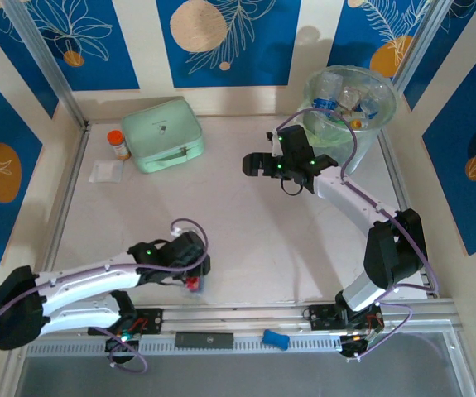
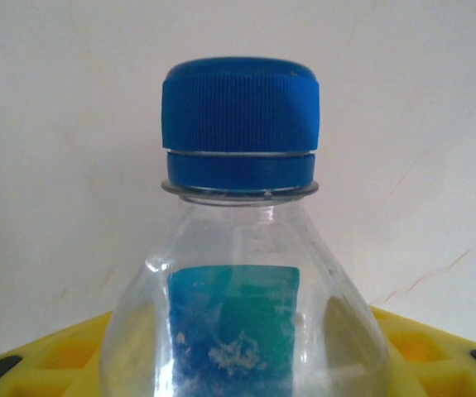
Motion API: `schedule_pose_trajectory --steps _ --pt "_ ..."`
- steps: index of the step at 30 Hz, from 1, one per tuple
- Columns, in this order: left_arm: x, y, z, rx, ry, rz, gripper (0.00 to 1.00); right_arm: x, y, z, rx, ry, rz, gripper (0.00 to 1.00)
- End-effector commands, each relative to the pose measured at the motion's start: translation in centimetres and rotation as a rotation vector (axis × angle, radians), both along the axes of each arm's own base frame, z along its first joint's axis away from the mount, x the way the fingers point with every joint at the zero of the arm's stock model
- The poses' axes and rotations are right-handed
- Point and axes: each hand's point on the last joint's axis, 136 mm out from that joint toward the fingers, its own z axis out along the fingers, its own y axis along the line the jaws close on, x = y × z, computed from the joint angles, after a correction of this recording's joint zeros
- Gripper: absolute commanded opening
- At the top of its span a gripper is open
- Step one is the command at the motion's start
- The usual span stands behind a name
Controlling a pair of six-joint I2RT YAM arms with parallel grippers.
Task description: Put the plastic bottles in the bin
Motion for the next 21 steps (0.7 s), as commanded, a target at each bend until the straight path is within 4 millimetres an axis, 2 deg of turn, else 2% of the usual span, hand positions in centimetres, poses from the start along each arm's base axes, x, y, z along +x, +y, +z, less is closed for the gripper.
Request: schedule_pose_trajectory --steps 1,8,12,16,21 --pt "3.6 -1.1 2.5 -0.153 -0.112 0.097 0.46 -0.7 1.1 1.7 0.090 -0.028 0.055 0.99" --pt "9.8 -1.9 6.2 -0.346 -0.249 0.237 0.47 -3.6 3.6 1.4 0.240 0.007 0.207 1.00" --pt "12.6 -2.2 7.9 -0.405 -0.300 0.255 0.46 -6.4 5.1 0.8 0.321 0.050 0.313 0.97" --pt "14.5 -3.0 9.0 -0.415 -0.310 0.223 0.48 -9.4 6.6 0.2 0.334 0.062 0.401 0.94" --pt "15.6 -2.7 8.4 -0.470 -0.279 0.256 0.48 -13.3 8.9 -0.9 0.335 0.084 0.484 0.92"
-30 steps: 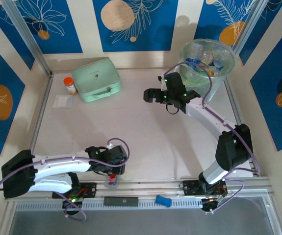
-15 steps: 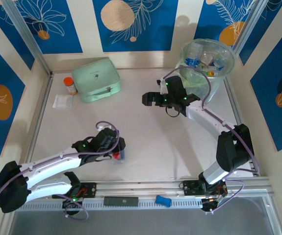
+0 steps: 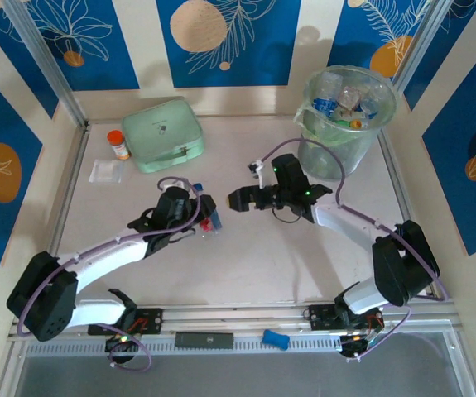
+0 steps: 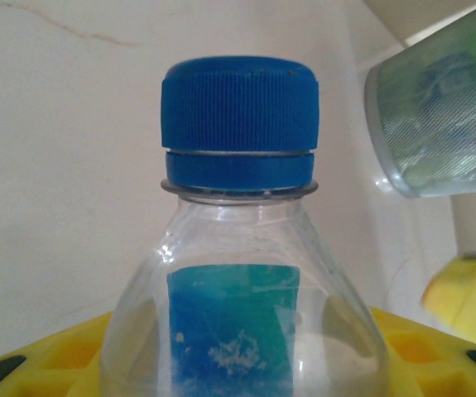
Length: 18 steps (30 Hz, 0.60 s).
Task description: Put the plastic bottles in the bin
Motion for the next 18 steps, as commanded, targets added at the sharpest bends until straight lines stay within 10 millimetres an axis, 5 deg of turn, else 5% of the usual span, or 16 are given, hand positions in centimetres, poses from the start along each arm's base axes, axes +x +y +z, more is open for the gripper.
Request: schedule_pose_trajectory --steps 1,9,18 --pt "0.9 -0.7 1.4 -0.083 -0.029 -0.014 0.48 -2.6 1.8 0.9 0.050 -0.017 0.074 0.92" --pt "0.7 -1.0 2.0 -0.147 -0.022 -0.011 0.47 -4.1 5.0 -1.5 0.066 0.024 0.106 0.91" --pt "0.5 -1.4 2.2 -0.185 -0.012 -0.025 0.47 -3.0 6.7 -2.8 0.044 0.027 0.120 0.84"
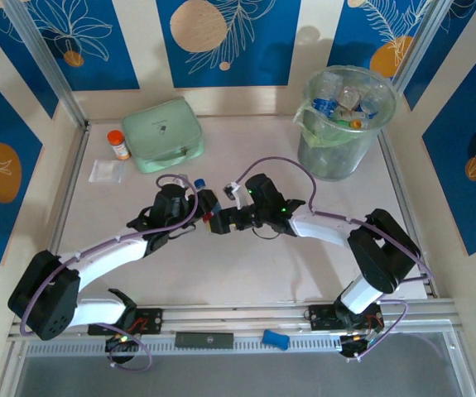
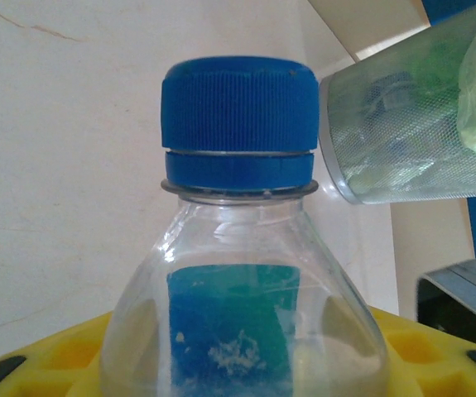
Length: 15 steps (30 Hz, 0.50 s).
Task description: Put the plastic bottles in the bin
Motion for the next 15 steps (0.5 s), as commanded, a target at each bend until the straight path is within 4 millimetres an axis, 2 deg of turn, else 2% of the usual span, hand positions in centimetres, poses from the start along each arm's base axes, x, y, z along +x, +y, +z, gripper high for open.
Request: schedule_pose_trajectory --steps 1,10,15 --pt "0.01 -0.26 0.71 -0.045 -0.011 -0.011 0.47 0.97 1.28 1.78 0.047 -0.046 0.007 0.82" --pt "-0.11 -0.03 0.50 -0.046 -0.006 -0.006 0.51 1.00 1.66 1.53 0.053 -0.038 0.022 0.57" --pt "-0.10 0.25 0.72 -0.046 -0.012 0.001 0.62 0.95 1.42 1.47 0.050 -0.041 0.016 0.52"
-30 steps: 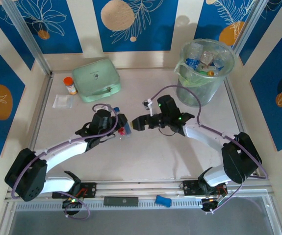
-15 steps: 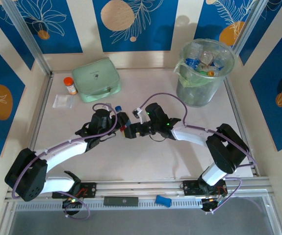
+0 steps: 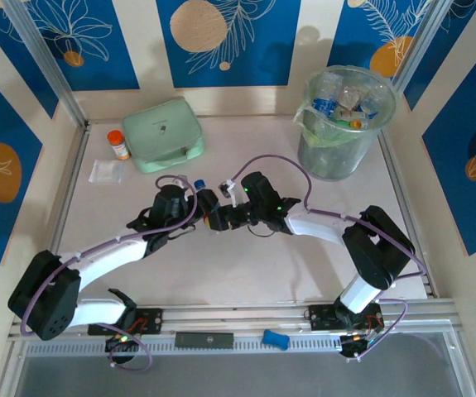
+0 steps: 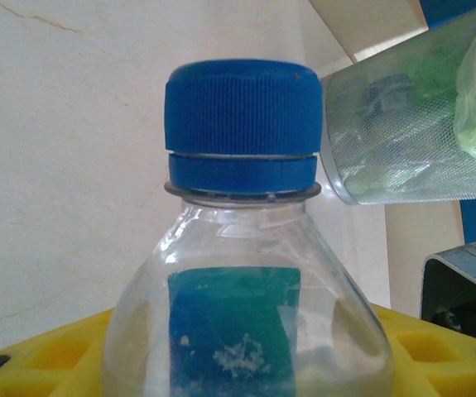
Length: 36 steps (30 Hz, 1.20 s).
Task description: Put the plastic bottles in the bin
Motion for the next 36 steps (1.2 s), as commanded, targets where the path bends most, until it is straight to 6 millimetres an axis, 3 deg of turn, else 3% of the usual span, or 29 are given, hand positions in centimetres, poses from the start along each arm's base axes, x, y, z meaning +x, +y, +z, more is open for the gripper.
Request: schedule_pose_trajectory --steps 1,6,8,15,22,29,36 --pt "-0.1 0.2 1.0 -0.025 -0.027 -0.006 0.66 0.4 0.2 0.8 0.022 -0.020 0.003 0.51" --pt "0.0 1.7 1.4 0.002 -0.036 0.027 0.93 0.6 -0.2 0.5 0.018 -0.011 -0.010 0.50" --pt "0.2 2.9 1.6 0.021 -0.048 0.055 1.00 0.7 -0.5 0.3 0.017 0.000 -0.020 0.50" --pt "1.2 8.4 1.4 0.090 -0.057 0.185 1.00 1.3 -2.2 -0.2 0.001 0.025 -0.079 0.49" --pt "1.1 11.6 0.9 0.248 -0.075 0.215 1.00 2.9 -5.4 0.9 -0.045 -0.018 -0.147 0.48" --pt "0.3 10.9 -1.5 0.327 -0.015 0.101 1.00 6.7 -10.5 5.7 -0.111 -0.173 -0.251 0.47" --pt "-0.1 8.0 -3.7 0.286 0.038 -0.061 1.00 10.7 -15.7 14.0 -0.134 -0.359 -0.399 0.46"
